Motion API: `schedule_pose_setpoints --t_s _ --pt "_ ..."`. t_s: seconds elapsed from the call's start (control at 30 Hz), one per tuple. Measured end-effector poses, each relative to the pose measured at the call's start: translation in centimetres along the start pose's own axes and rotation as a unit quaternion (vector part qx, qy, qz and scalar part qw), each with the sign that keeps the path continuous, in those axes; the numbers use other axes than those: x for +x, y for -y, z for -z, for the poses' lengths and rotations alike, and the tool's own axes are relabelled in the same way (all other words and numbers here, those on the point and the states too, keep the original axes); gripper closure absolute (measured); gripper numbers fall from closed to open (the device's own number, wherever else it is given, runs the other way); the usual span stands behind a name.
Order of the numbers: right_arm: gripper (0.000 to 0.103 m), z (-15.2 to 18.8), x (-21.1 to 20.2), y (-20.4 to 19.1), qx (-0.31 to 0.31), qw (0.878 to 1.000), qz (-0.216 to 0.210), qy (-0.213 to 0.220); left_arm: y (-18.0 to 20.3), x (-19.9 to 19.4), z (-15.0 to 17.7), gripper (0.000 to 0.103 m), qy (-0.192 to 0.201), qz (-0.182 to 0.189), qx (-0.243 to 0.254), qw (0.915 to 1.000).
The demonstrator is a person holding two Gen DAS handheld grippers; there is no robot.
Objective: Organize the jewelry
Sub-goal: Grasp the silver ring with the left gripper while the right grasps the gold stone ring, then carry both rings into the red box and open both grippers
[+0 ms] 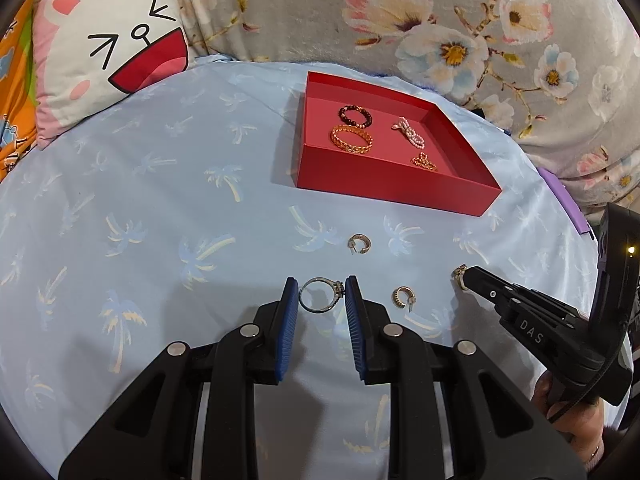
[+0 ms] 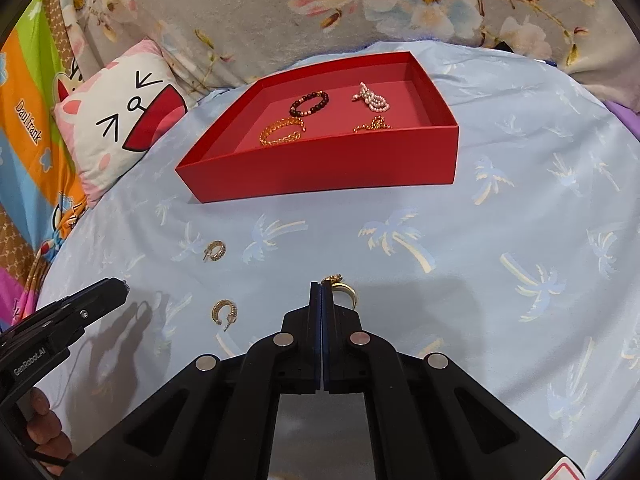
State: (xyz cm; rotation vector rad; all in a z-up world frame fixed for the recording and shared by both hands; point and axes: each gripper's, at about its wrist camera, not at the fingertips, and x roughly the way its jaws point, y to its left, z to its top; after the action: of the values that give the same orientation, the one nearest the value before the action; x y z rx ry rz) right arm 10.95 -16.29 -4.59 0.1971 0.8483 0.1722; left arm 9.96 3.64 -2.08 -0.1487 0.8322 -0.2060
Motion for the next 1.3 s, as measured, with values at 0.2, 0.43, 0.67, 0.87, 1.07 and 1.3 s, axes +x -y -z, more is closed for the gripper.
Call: schedule_pose_setpoints --t_s 0.2,0.43,0.67,0.87,1.07,1.3 --pt "0.103 -0.3 -1.4 0.1 -0.005 1.000 -0.001 0.020 0.4 -0.5 0.0 0.080 0.003 0.002 0.002 1.0000" --pt "0.070 -0.5 0.4 -0.2 -0.020 1.000 0.006 -0.006 0.5 -0.9 0.1 0.080 0.003 0.003 0.005 1.0000" --pt "0.086 -0.5 1.5 -0.4 -0.030 0.999 0.012 -0.017 0.4 -0.8 0.0 0.080 0.001 0.002 0.004 1.0000" --pt "0.086 -0.5 1.4 -0.3 -0.033 0.999 0.013 -0.016 0.3 -0.6 0.0 0.080 -0.002 0.002 0.002 1.0000" --pt "0.086 -0.7 0.2 -0.2 -0.029 1.000 0.008 -0.001 0.6 -1.0 -0.1 0.080 0.002 0.004 0.004 1.0000" --pt "0.086 -1.7 -2.6 -0.4 -0.027 0.999 -0.002 0.029 1.4 -1.5 -0.8 0.080 0.011 0.009 0.013 0.9998"
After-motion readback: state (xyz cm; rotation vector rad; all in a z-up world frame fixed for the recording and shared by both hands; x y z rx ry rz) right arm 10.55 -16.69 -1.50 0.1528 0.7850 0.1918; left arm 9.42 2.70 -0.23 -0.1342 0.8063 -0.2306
